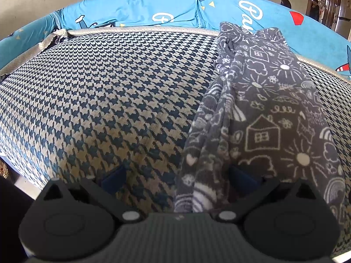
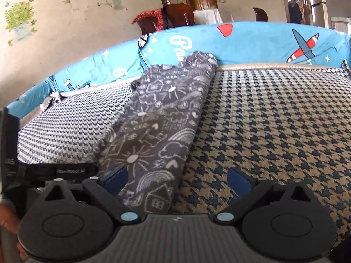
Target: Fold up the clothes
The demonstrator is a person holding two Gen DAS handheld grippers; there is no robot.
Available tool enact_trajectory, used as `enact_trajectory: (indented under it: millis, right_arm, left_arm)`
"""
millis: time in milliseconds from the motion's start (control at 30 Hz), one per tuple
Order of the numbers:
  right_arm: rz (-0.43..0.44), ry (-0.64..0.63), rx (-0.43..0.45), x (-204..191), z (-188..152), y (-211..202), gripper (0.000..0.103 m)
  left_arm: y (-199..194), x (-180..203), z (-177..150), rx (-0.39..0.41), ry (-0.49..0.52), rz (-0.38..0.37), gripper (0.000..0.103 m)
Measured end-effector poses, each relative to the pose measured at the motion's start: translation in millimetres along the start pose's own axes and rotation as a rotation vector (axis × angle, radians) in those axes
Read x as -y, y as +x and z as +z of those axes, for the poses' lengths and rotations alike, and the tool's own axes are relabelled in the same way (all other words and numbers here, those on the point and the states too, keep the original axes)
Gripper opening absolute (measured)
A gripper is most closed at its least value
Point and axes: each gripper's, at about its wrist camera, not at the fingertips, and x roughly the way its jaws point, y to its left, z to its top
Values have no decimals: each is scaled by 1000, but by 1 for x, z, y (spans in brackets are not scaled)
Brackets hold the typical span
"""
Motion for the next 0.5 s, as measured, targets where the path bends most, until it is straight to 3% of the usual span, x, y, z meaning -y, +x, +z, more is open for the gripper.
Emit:
enact_trajectory:
  millis: [133, 500]
  right_arm:
    - [-35, -4, -110, -1, -8, 23, 92]
    - [-33, -36, -112, -2, -16, 21, 96]
  left_arm:
    - [-1, 0, 0, -1, 1, -1, 103]
    - [-2, -1, 0, -6, -2, -5, 103]
